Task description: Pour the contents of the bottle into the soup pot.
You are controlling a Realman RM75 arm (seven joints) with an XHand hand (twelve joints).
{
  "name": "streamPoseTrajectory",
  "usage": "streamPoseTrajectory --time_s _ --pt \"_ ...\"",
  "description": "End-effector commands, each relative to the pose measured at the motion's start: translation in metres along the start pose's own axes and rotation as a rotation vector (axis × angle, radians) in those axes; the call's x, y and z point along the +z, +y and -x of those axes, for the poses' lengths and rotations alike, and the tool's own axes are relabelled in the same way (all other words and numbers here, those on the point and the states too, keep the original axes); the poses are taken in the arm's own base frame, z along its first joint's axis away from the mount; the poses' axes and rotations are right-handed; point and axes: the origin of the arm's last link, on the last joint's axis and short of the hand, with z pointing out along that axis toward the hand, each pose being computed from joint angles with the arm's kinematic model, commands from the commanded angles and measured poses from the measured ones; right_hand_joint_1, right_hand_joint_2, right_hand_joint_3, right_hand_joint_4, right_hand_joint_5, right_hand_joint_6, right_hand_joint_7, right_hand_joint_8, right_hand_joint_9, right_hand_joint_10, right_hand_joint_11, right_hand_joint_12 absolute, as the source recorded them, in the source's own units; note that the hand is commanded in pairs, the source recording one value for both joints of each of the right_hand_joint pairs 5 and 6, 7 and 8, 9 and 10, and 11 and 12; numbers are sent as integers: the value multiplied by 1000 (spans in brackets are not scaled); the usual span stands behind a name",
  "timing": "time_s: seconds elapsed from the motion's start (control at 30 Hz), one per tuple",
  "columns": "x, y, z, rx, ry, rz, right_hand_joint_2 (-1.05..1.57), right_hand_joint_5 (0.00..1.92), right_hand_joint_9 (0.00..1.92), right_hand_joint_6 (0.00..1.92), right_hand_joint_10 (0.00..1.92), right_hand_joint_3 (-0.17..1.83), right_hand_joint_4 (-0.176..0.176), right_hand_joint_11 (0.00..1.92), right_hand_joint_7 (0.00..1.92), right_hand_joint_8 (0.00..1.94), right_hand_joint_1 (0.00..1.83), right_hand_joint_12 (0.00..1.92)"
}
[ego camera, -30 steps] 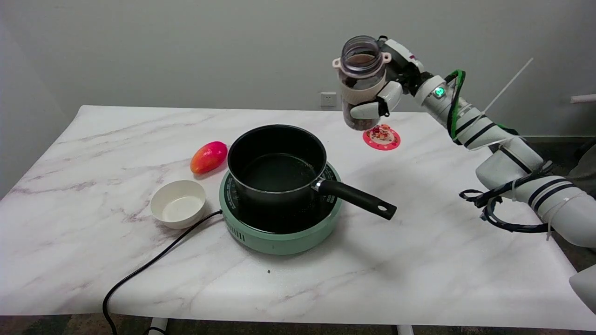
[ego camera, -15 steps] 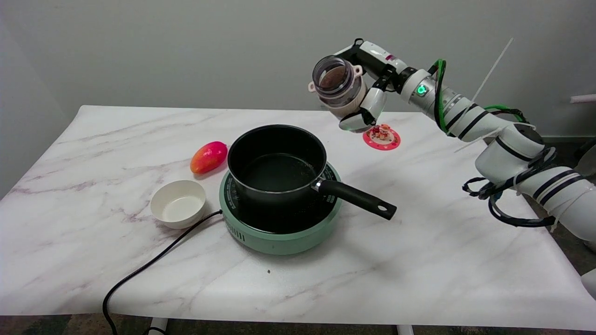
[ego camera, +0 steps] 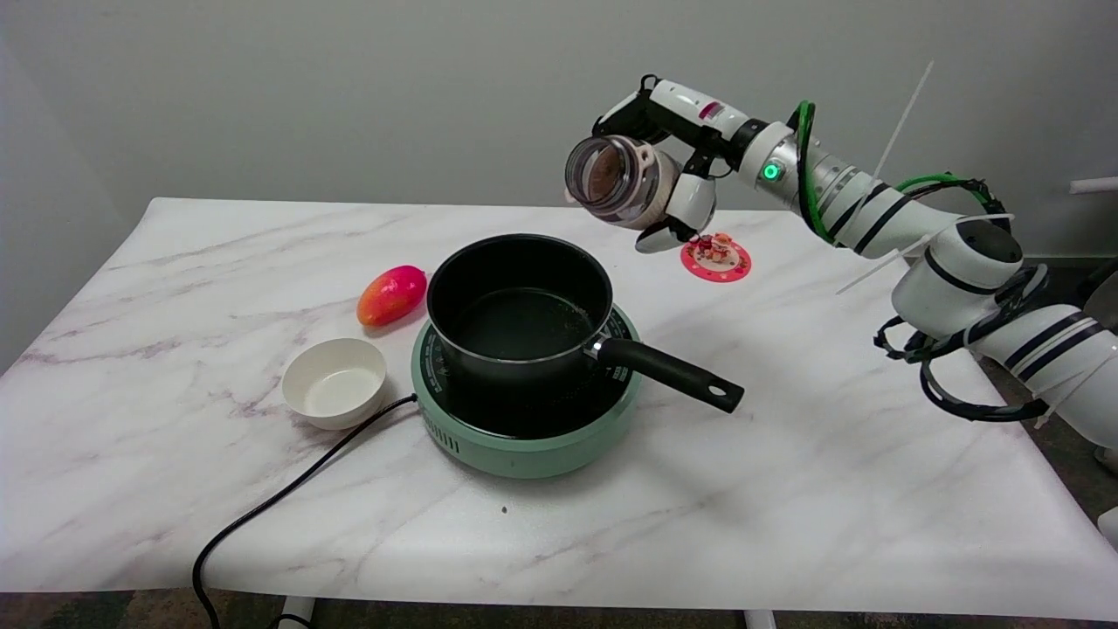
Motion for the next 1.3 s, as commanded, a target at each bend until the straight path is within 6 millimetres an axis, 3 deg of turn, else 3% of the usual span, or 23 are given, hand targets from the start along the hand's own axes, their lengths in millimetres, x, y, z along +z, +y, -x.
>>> streamPoseTrajectory --time_s 0.03,0.47,1.3 --pt "7 -21 -3 -346 -18 -23 221 1393 1305 1393 1305 1330 0 1023 1477 1477 1613 1023" --pt "8 -42 7 -568 -45 -69 159 1390 1300 1390 1300 1398 0 1024 1471 1471 1615 1024" --pt "28 -79 31 -684 -77 -178 108 1404 1287 1404 1287 1435 0 1016 1461 1461 1605 1016"
